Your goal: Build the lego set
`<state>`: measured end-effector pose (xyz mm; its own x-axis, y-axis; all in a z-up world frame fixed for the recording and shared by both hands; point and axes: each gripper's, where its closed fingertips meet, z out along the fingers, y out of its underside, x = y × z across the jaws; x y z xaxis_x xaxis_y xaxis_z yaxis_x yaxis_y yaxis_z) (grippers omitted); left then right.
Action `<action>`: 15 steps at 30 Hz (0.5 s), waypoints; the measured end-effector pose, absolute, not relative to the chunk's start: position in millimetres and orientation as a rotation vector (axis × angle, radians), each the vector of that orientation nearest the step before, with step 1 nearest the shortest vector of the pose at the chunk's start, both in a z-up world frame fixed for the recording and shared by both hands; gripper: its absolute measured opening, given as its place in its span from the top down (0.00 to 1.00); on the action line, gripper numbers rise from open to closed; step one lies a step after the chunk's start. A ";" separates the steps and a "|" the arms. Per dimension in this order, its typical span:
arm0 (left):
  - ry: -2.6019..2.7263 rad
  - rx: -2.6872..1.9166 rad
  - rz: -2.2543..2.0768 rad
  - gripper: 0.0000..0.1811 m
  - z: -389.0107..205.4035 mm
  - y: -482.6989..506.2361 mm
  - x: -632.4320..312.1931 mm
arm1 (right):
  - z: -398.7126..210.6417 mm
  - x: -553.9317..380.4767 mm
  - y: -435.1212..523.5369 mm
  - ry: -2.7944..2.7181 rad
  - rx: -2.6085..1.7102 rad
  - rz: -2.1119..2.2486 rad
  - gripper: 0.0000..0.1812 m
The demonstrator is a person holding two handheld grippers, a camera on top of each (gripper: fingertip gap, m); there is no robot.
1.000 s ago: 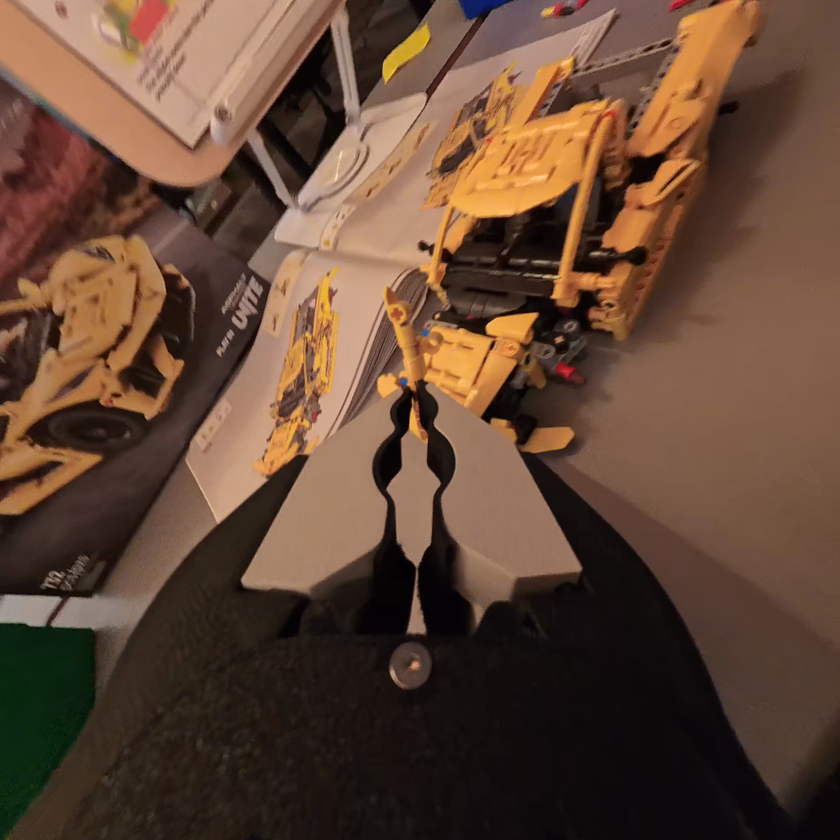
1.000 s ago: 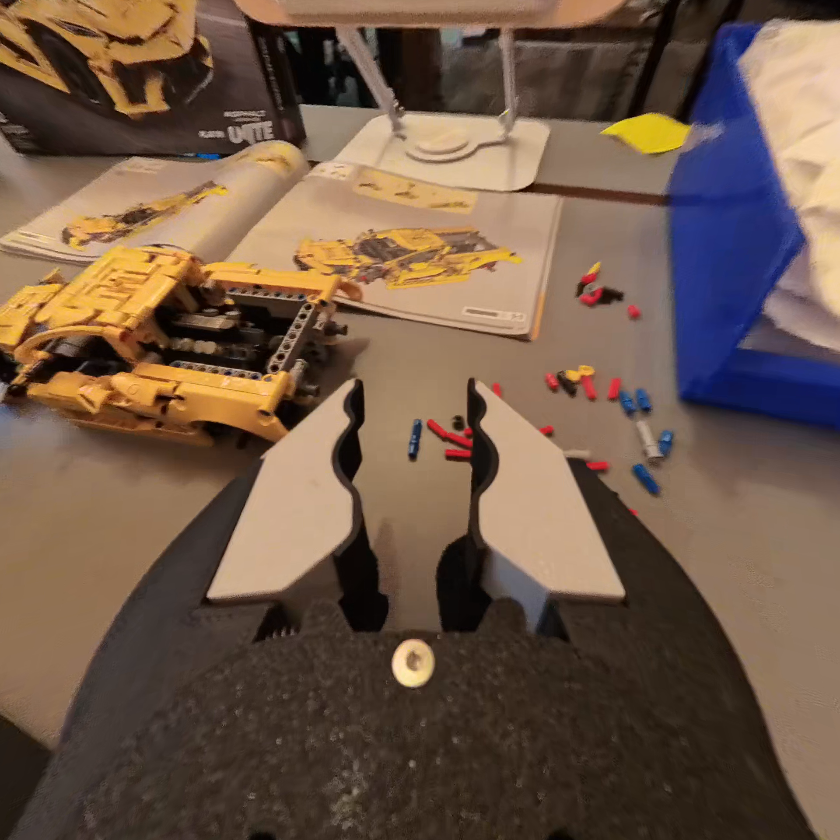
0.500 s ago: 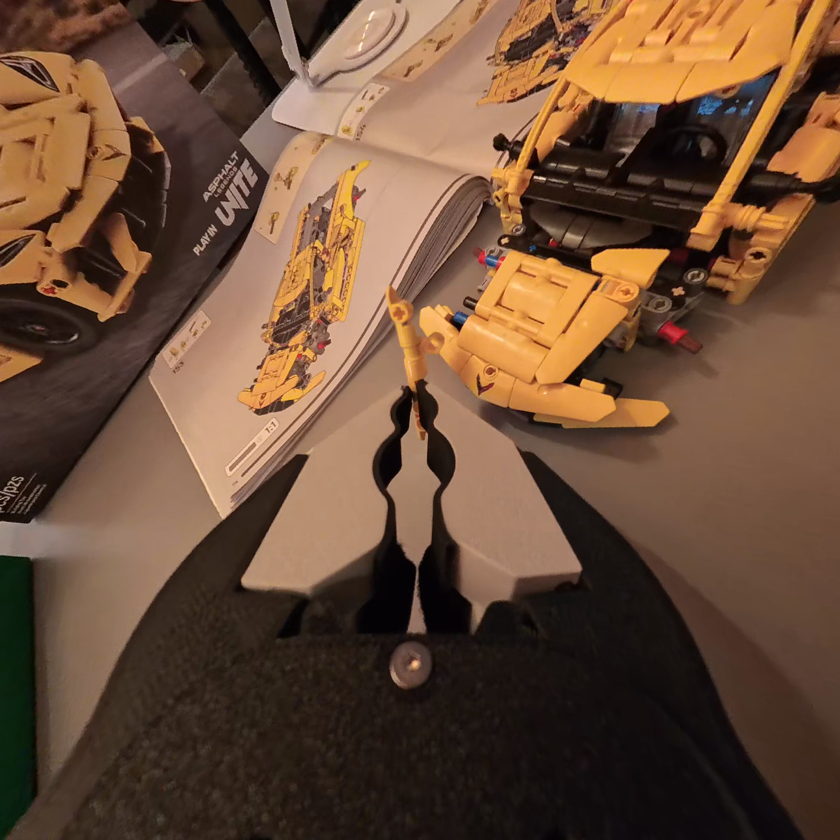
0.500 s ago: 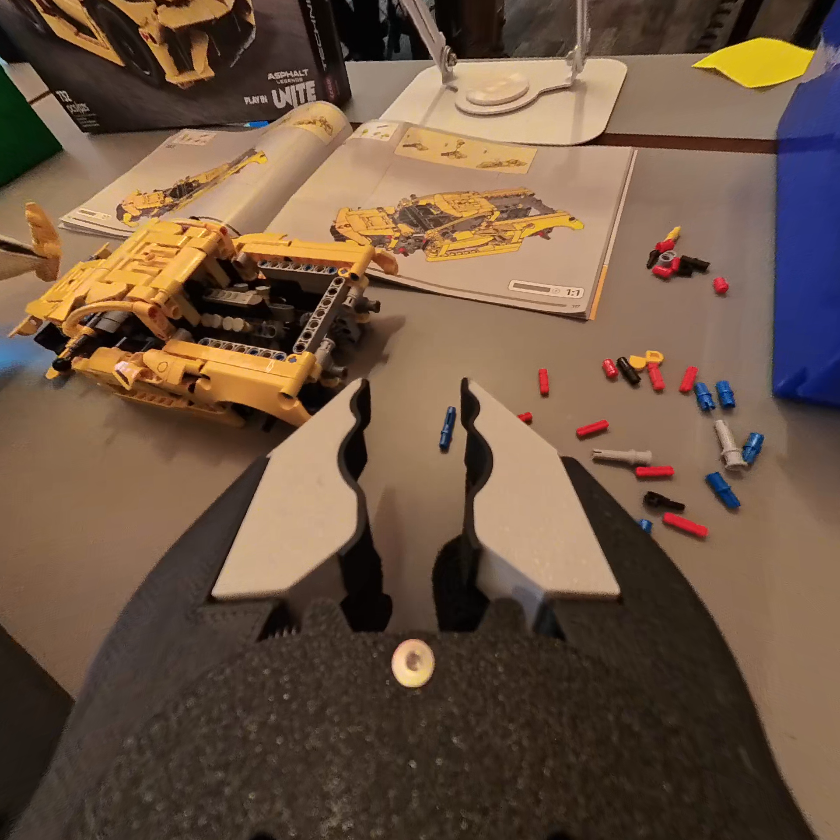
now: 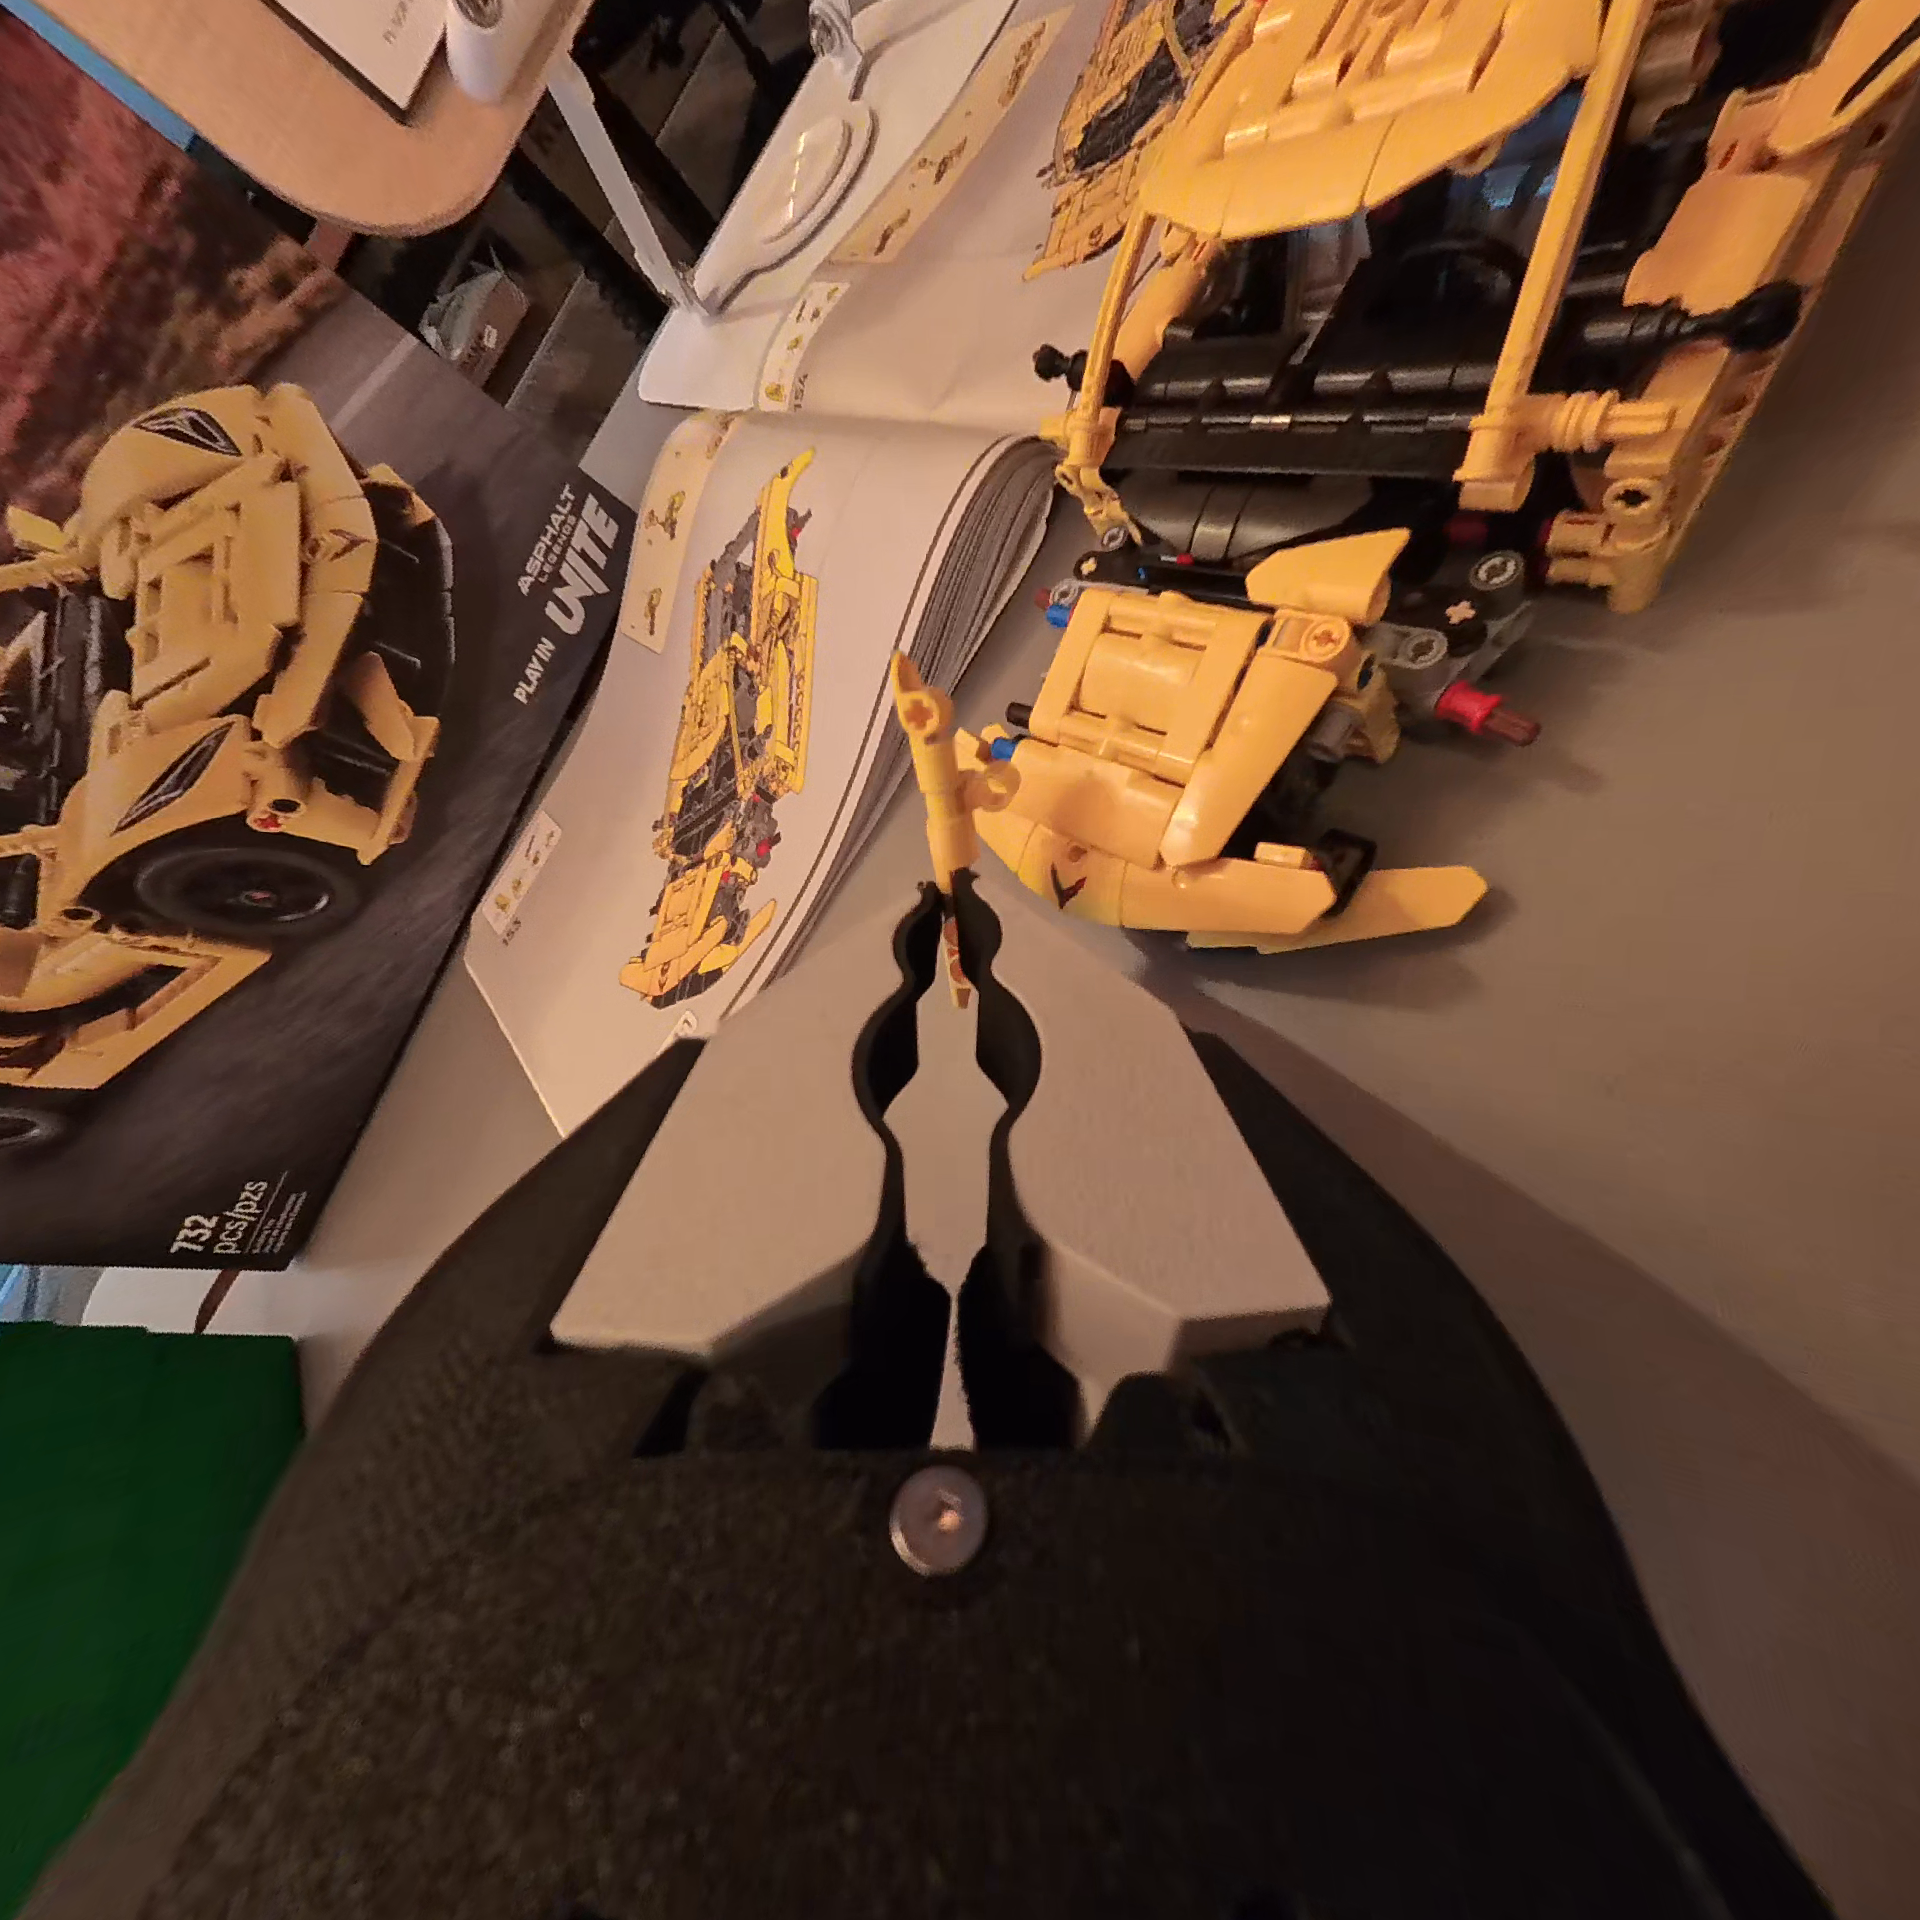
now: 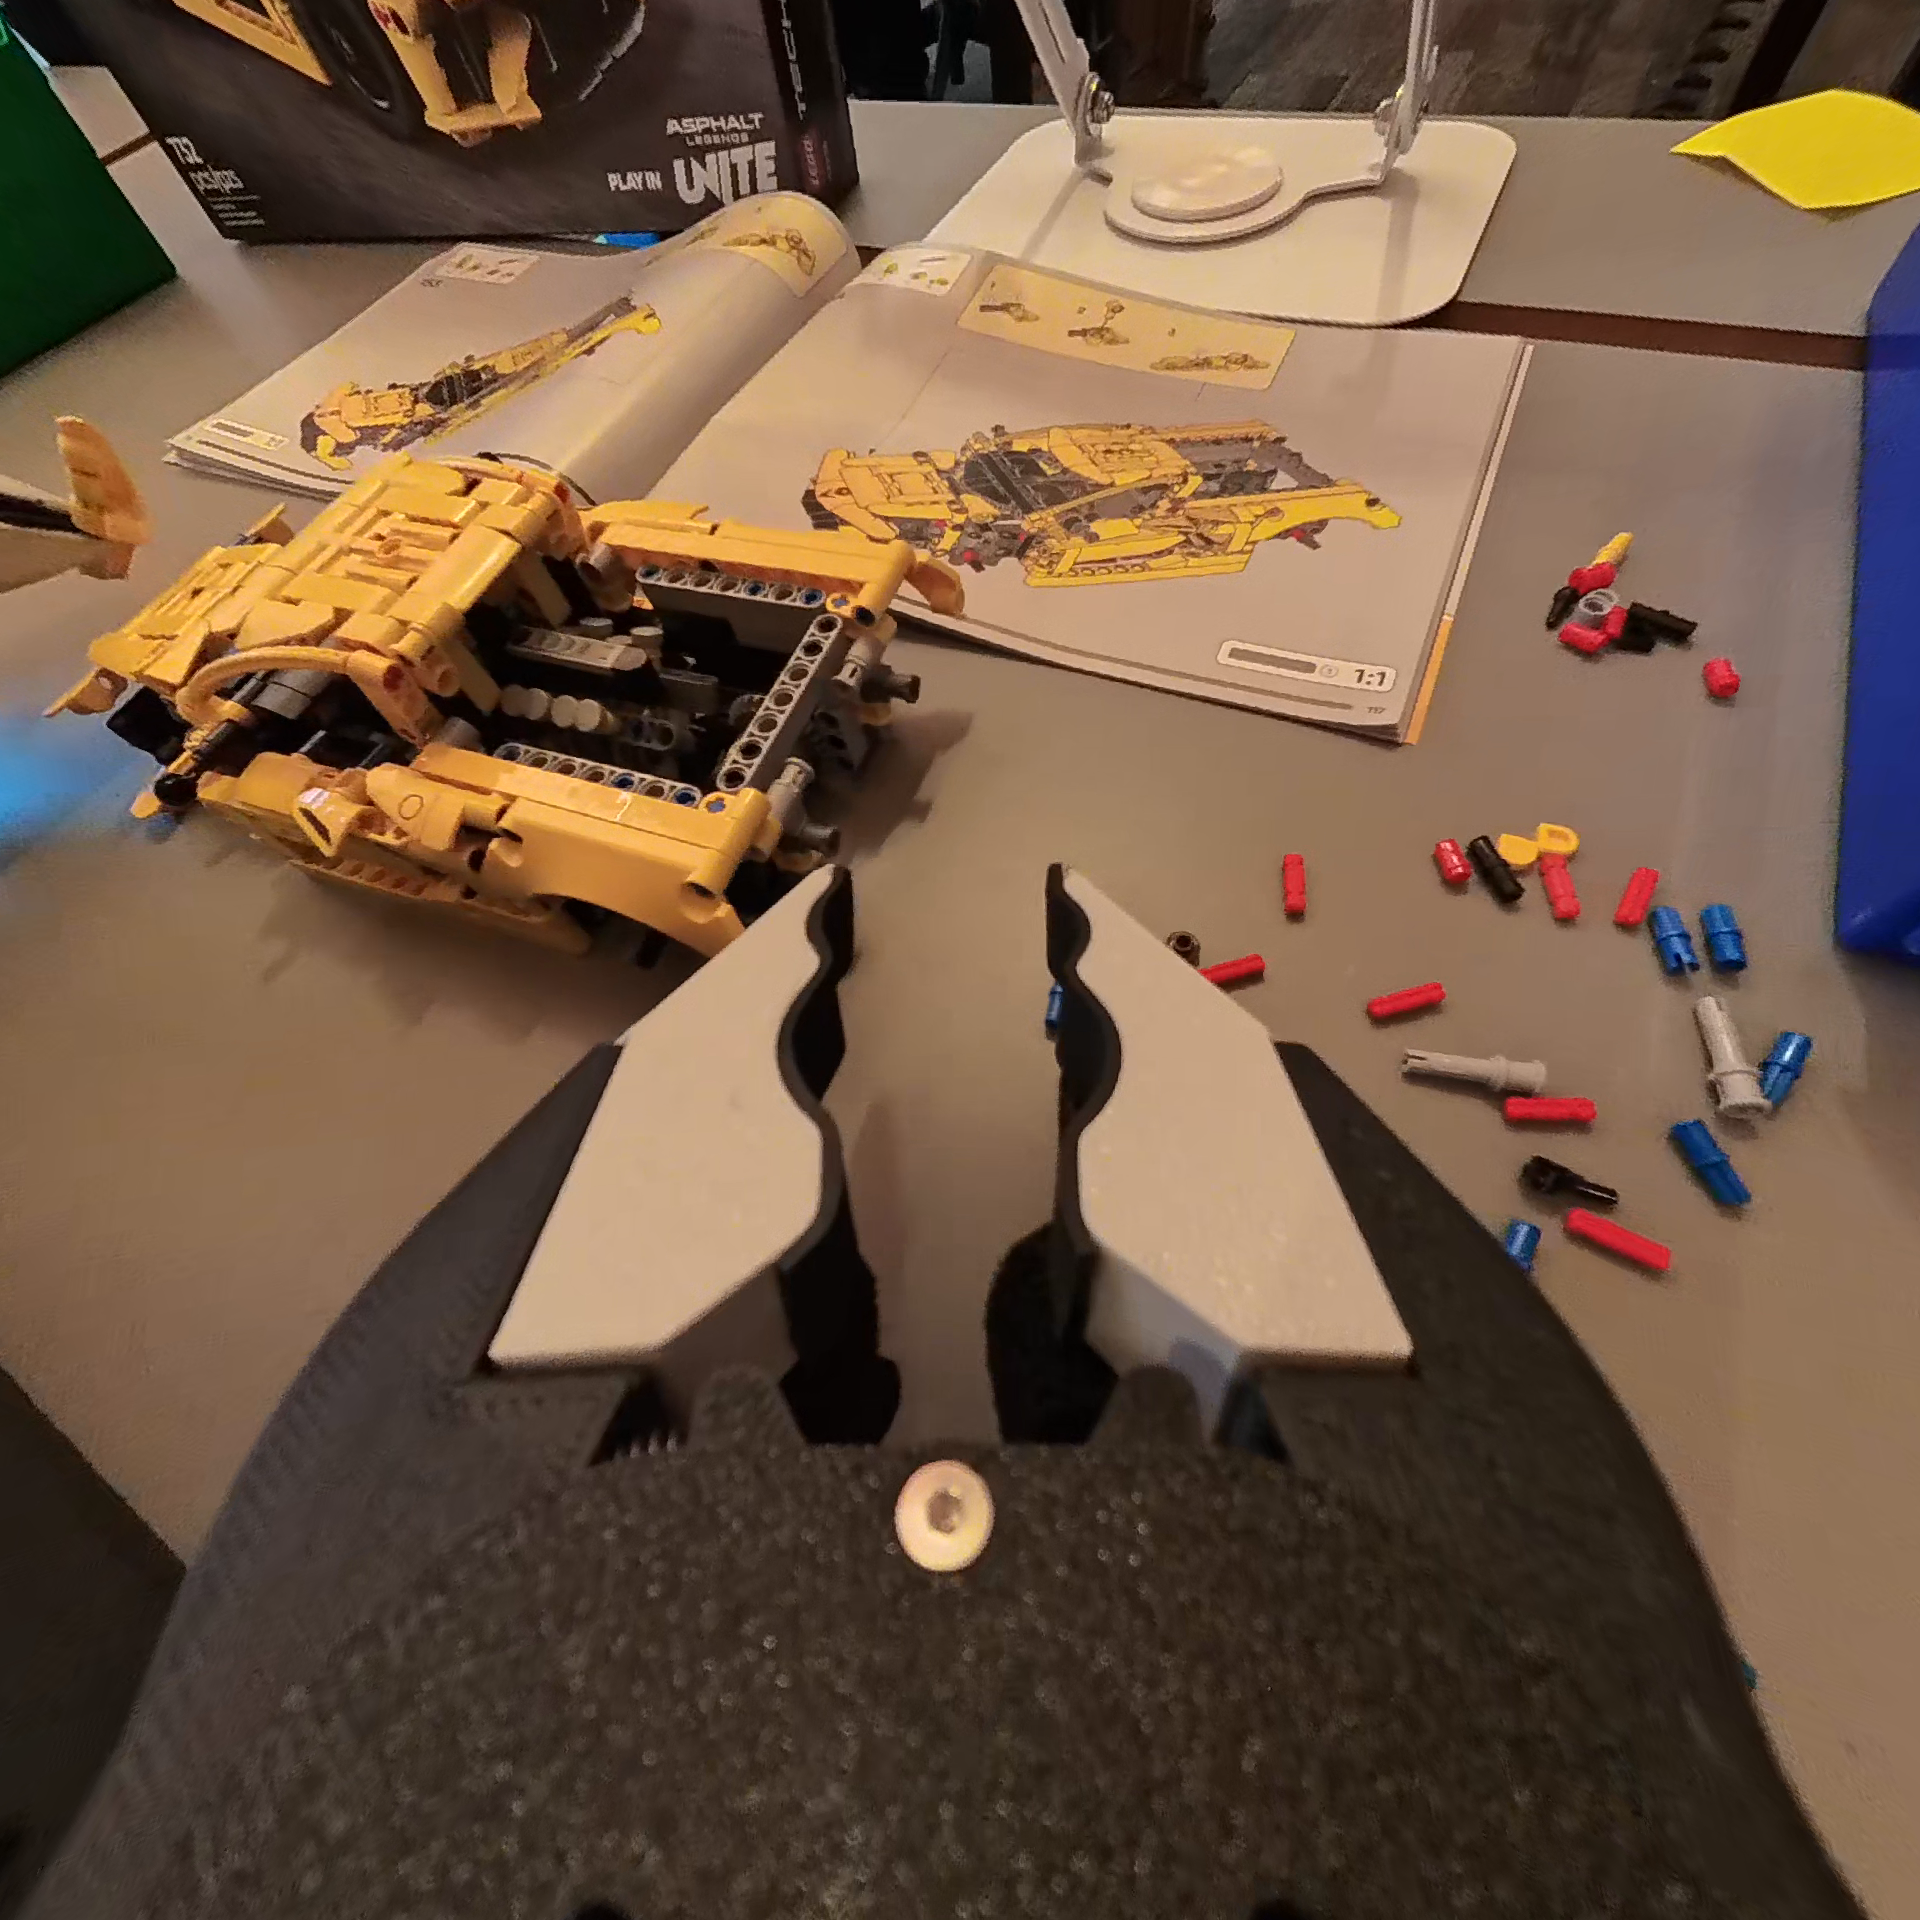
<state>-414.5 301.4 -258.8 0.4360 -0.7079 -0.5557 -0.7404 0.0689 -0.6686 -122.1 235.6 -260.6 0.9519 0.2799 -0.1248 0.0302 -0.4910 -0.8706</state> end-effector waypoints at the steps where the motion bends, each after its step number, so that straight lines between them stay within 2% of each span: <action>1: 1.279 -1.641 0.040 0.99 -257.3 301.1 -414.1 | -259.8 -122.6 235.5 -0.221 -2.066 0.306 0.80; 5: 1.285 -1.586 0.111 0.99 -251.5 301.0 -414.1 | -241.9 -146.4 232.9 -0.290 -1.990 0.433 0.79; 13: 1.389 -1.194 0.546 0.99 -223.8 289.4 -403.9 | -154.2 -295.0 223.4 -0.851 -1.932 0.922 0.76; 15: 1.404 -1.054 0.657 0.99 -213.6 281.1 -398.7 | -150.1 -320.1 232.1 -0.973 -1.974 0.994 0.75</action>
